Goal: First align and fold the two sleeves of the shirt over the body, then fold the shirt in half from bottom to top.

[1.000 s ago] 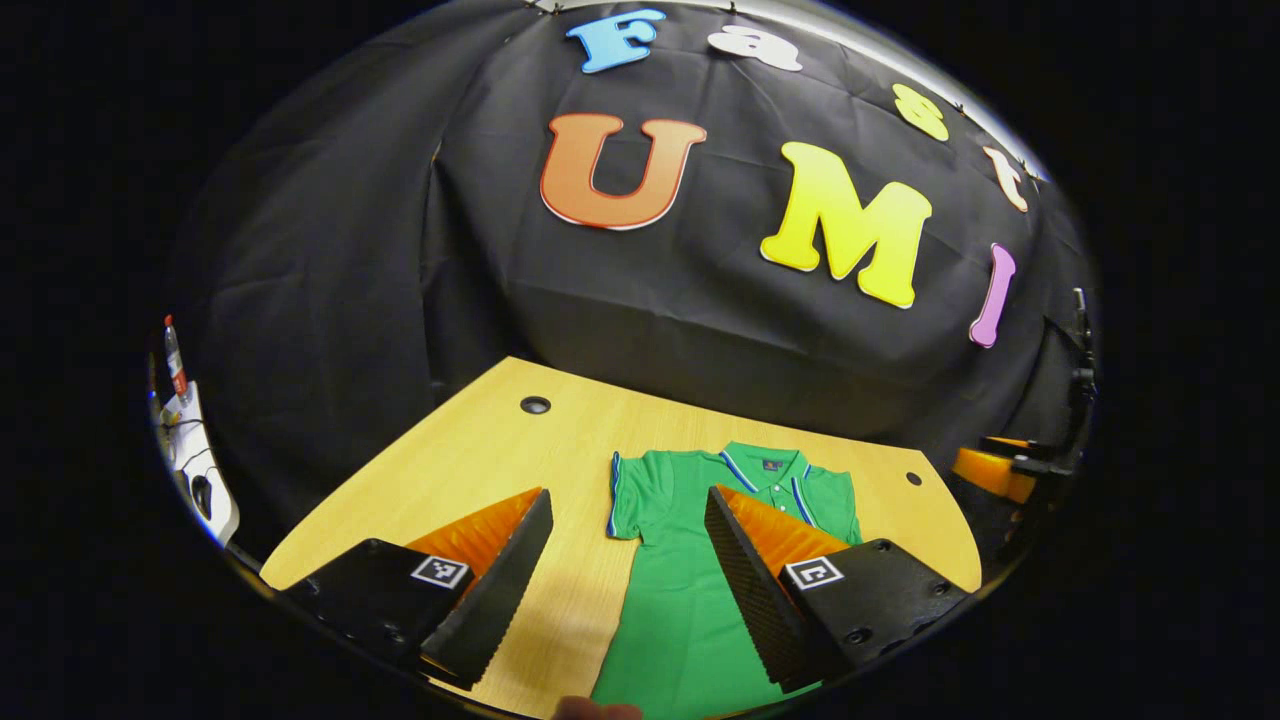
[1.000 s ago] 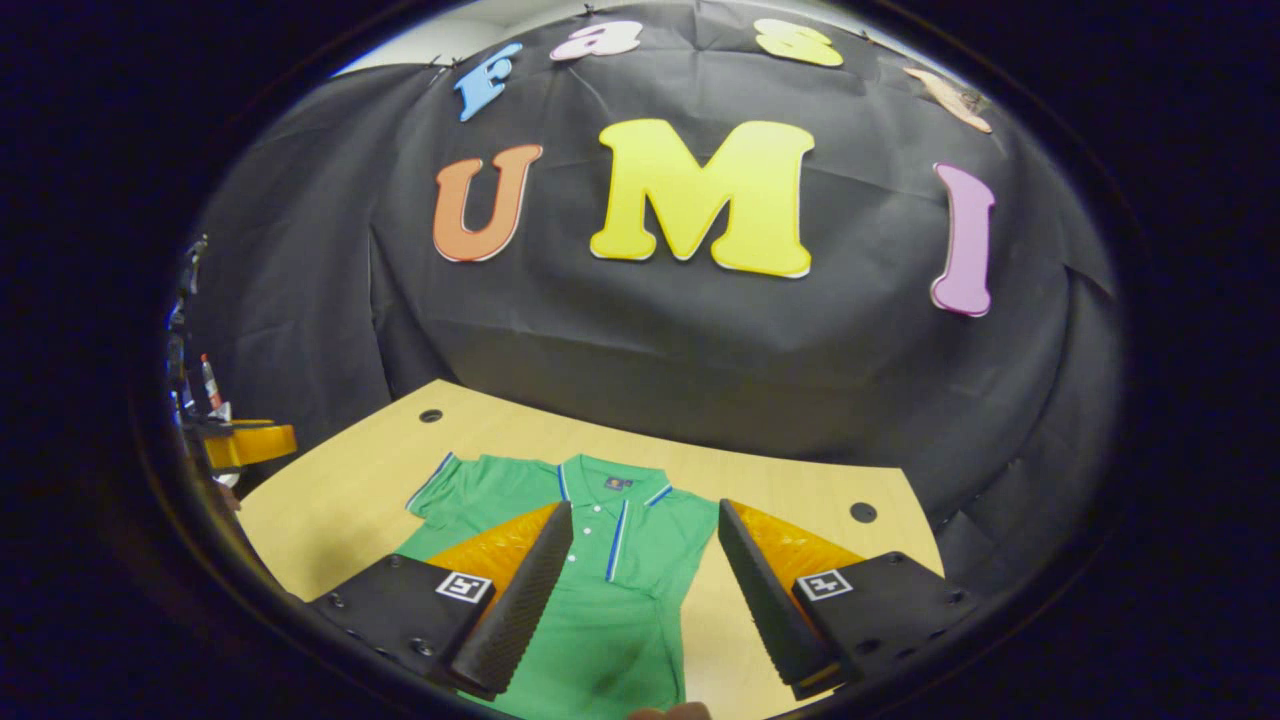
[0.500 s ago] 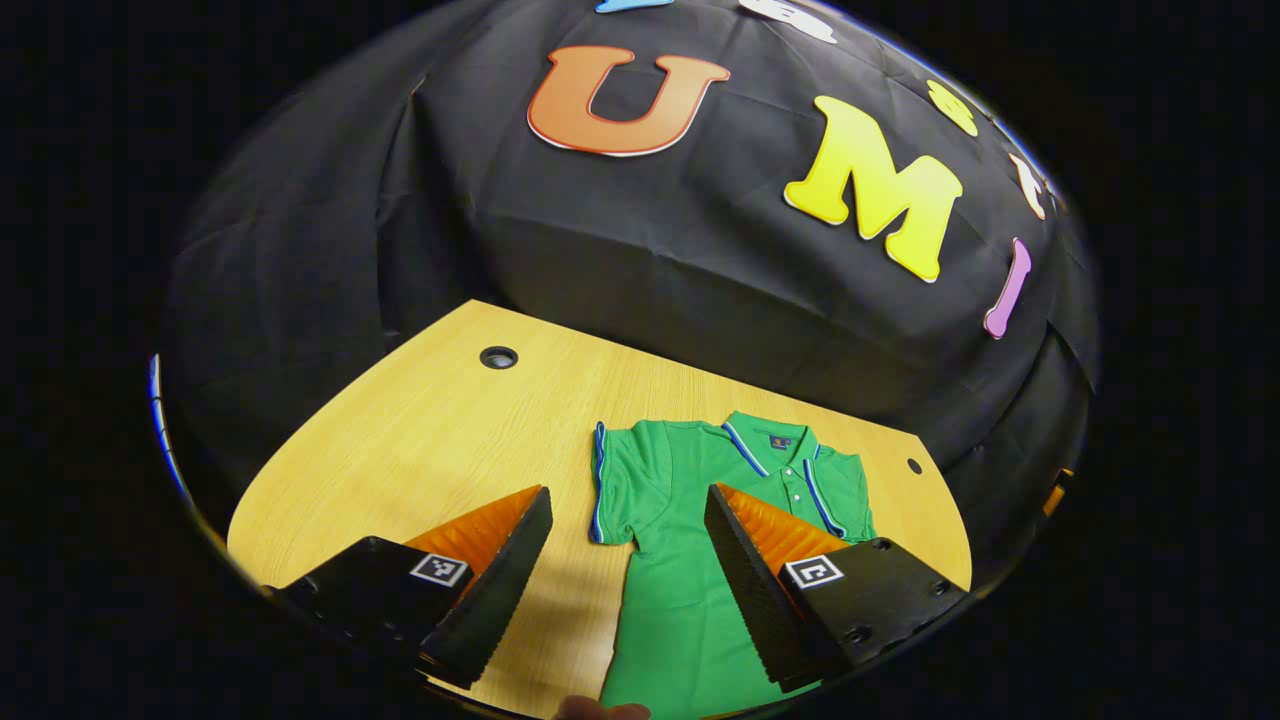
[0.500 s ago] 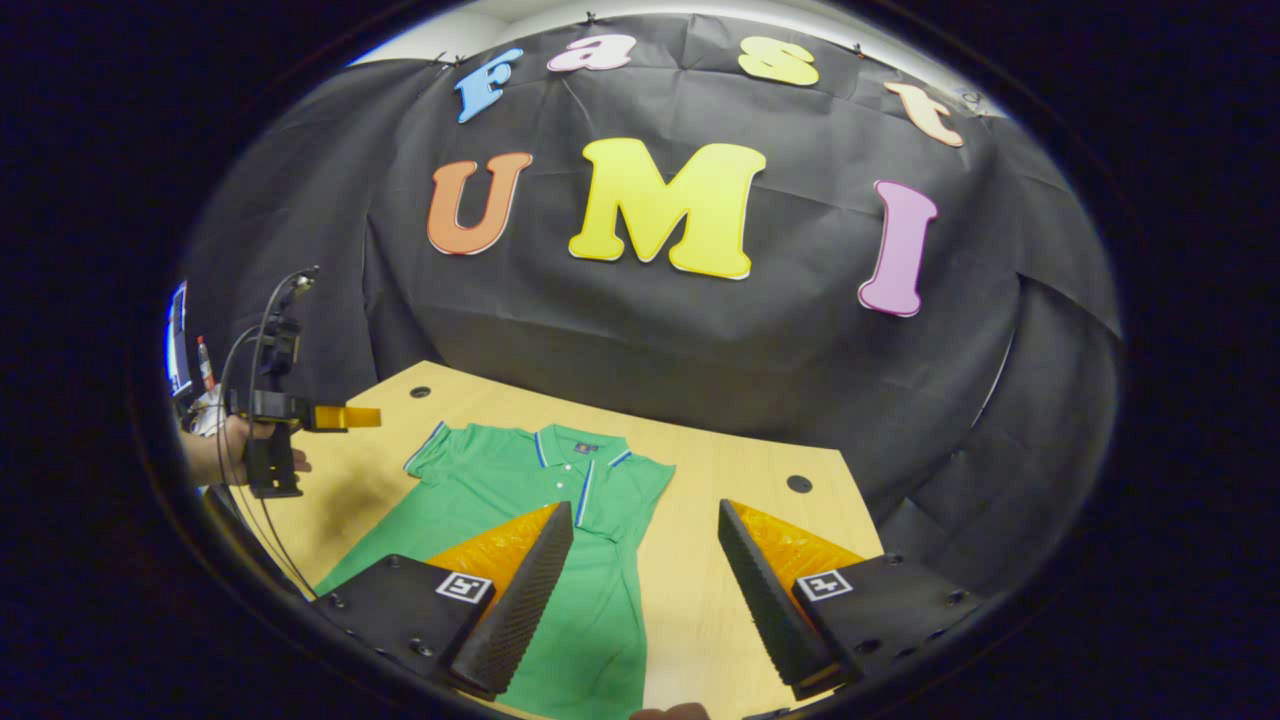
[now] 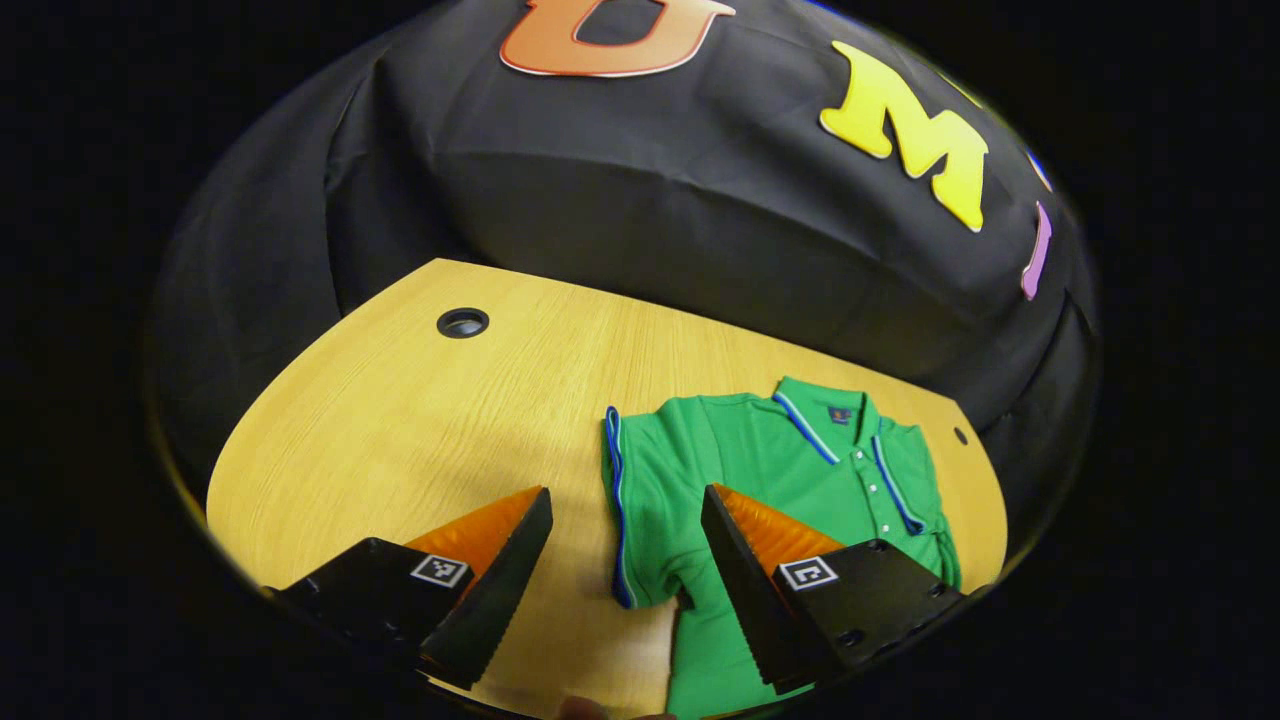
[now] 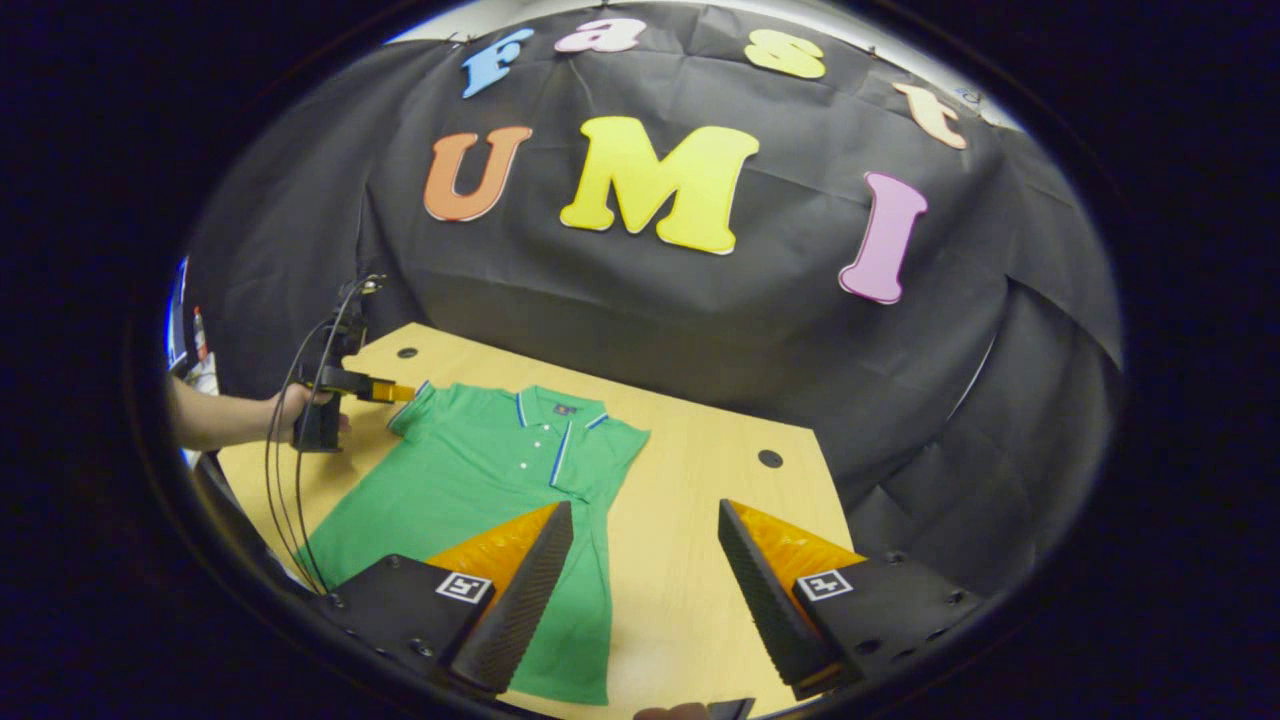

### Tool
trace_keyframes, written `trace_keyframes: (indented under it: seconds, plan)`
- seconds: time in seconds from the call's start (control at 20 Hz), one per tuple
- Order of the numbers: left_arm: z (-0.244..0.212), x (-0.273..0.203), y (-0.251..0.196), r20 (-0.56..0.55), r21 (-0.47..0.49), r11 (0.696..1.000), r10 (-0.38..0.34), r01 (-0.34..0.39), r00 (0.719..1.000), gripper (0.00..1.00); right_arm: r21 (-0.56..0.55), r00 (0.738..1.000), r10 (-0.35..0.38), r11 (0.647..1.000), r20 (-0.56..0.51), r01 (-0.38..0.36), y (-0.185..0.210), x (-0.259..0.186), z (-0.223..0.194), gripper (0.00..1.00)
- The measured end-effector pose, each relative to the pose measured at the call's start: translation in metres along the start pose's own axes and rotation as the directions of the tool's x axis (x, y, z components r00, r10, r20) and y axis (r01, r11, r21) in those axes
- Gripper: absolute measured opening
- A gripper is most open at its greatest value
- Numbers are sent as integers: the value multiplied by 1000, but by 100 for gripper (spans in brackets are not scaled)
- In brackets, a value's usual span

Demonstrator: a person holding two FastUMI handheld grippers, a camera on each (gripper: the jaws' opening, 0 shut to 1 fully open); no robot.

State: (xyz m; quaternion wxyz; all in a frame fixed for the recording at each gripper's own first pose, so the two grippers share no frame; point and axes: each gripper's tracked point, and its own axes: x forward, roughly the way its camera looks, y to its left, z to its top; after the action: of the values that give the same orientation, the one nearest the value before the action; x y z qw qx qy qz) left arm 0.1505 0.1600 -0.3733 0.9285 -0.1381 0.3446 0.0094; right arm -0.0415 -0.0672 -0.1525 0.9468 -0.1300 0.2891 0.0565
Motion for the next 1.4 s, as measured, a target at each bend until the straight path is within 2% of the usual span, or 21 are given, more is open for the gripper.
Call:
trace_keyframes:
  seconds: [0.1,0.2,0.25,0.3,0.45,0.5,0.6,0.65,0.7,0.8,1.1,1.15,1.4]
  plan:
    - [-6,17,-2,-22,9,1000,-14,14,1000,94,-15,1000,6,1000,-15,-6,2,-2,-4,92]
    - [-6,25,0,-27,16,1000,-11,12,1000,87,1,999,8,1000,-36,-8,5,1,-8,94]
    - [-3,31,-3,-13,26,999,-30,31,999,98,9,999,6,1000,-48,-6,3,4,-12,92]
    - [-3,34,-7,-22,35,998,-46,47,999,83,16,998,1,1000,-58,0,1,6,-15,94]
    - [-4,41,-5,-32,69,997,-27,29,999,73,45,997,-19,999,-72,22,-6,12,-20,98]
    - [-4,40,-2,-30,72,997,-4,6,1000,65,55,996,-32,998,-78,36,-9,15,-23,99]
    - [-3,44,1,-11,54,998,20,-19,1000,30,73,993,-44,996,-113,52,-12,17,-34,98]
    - [-3,43,0,-14,52,999,17,-16,1000,25,84,991,-46,995,-124,57,-12,18,-38,98]
    - [-4,44,-3,-12,53,999,7,-6,1000,16,91,990,-52,994,-130,64,-14,18,-42,98]
    - [-3,44,-6,-17,64,998,-9,10,1000,7,104,989,-60,992,-136,75,-18,20,-46,98]
    - [38,23,-26,48,80,996,-38,34,998,0,164,990,-76,982,-120,96,-30,23,-44,98]
    - [44,22,-30,54,85,996,-35,31,998,3,172,990,-79,980,-113,98,-32,22,-43,98]
    - [61,7,-81,71,102,991,-91,84,993,4,213,992,-95,971,-83,111,-40,11,-41,99]
